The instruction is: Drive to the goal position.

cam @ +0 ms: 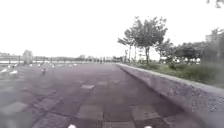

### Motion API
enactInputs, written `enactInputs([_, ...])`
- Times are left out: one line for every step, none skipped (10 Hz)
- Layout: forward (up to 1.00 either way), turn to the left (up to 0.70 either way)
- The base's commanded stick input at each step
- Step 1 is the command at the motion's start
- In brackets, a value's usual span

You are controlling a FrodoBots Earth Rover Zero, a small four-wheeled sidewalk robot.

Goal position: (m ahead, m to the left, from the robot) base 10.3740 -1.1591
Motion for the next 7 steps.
enactInputs([0.70, 0.00])
enactInputs([0.70, 0.00])
enactInputs([0.70, 0.00])
enactInputs([0.70, 0.00])
enactInputs([0.70, 0.00])
enactInputs([0.70, 0.00])
enactInputs([0.70, 0.00])
